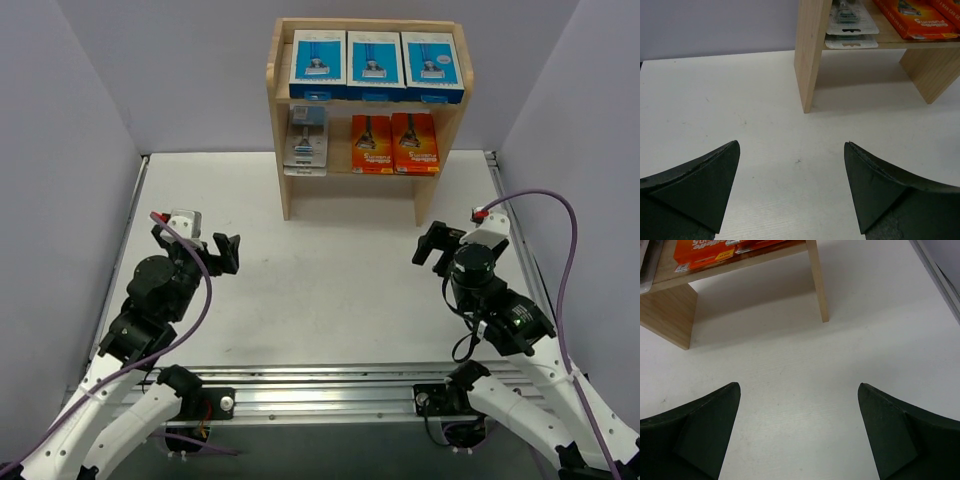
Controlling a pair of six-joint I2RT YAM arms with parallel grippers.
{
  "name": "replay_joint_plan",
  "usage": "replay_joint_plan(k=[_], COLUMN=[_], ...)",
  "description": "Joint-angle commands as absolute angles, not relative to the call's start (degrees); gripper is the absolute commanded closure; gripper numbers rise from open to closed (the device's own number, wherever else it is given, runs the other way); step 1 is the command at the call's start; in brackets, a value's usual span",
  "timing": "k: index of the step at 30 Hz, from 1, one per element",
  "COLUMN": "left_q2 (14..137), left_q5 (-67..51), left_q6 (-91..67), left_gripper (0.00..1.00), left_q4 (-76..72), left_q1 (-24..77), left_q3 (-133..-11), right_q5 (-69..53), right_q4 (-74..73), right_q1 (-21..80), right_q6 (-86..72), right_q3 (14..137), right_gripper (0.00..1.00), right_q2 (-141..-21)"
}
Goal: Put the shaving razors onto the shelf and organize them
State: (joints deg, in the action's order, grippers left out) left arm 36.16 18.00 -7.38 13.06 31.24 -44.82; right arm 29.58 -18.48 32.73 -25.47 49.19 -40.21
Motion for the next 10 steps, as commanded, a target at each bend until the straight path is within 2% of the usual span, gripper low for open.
replay_joint_plan(k=[1, 10], left_q2=[33.1, 31.5], left_q5=[12.6, 14.1], left_q6=[-9.1, -7.5], left_gripper=[0.06, 0.06], left_q4=[9.8, 11.9], left_q1=[30.3, 30.4], left_q3=[-44.5, -44.1], right_q5=[31.6, 31.6], right_q4=[-17.6, -18.5], right_q1=[33.2, 33.2], right_q6=[-25.7, -25.8], right_q3=[49.8, 50.4], right_gripper=[0.01, 0.02], right_q2=[-39.8, -42.4])
